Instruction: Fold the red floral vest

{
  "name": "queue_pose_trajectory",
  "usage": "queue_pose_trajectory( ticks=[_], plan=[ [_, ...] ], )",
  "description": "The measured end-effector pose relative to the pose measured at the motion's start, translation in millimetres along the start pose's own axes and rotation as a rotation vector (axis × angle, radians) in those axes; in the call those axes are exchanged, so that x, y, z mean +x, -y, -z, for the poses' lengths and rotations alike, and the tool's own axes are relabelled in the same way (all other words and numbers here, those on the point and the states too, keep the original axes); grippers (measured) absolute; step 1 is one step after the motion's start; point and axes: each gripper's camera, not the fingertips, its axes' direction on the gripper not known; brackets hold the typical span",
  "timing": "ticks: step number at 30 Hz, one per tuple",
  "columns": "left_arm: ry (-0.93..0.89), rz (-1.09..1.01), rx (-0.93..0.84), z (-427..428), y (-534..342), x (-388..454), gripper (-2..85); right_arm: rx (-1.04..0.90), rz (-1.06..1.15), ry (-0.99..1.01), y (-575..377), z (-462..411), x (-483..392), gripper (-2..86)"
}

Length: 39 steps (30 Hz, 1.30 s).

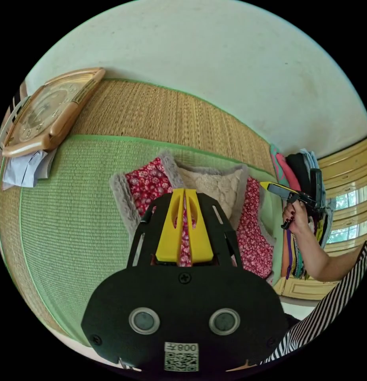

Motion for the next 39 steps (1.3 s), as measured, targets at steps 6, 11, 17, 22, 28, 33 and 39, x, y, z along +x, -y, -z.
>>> queue_pose_trajectory(
  ticks=[6,11,17,22,28,33,39],
  plan=[
    [0.009,0.042,-0.199,-39.1,-44.2,-12.1,0.1,-0.256,0.048,-0.057,-61.1,-37.1,-7.2,0.1],
    [-0.072,0.095,-0.074,5.1,-64.3,-13.9,0.1,-0.169,0.007,0.050,-61.7,-10.0,-0.2,0.1],
    [0.088,0.153,-0.301,-5.4,-125.4,-12.6,0.1,-0.314,0.035,0.077,-129.8,0.5,-12.5,0.1],
    [0.070,0.195,-0.365,-33.8,-122.0,-22.6,0.0,-0.407,-0.045,0.083,-147.9,-22.7,7.3,0.0],
    [0.148,0.144,-0.342,-42.2,-109.9,1.8,0.0,-0.405,0.003,0.005,-145.0,-15.7,10.5,-0.1],
    [0.097,0.157,-0.320,-50.4,-90.5,6.6,0.1,-0.397,-0.016,0.025,-137.4,-10.4,32.2,-0.1],
    [0.079,0.154,-0.249,-9.2,-106.8,28.1,0.1,-0.348,-0.040,0.050,-138.9,9.7,24.2,0.0]
  ],
)
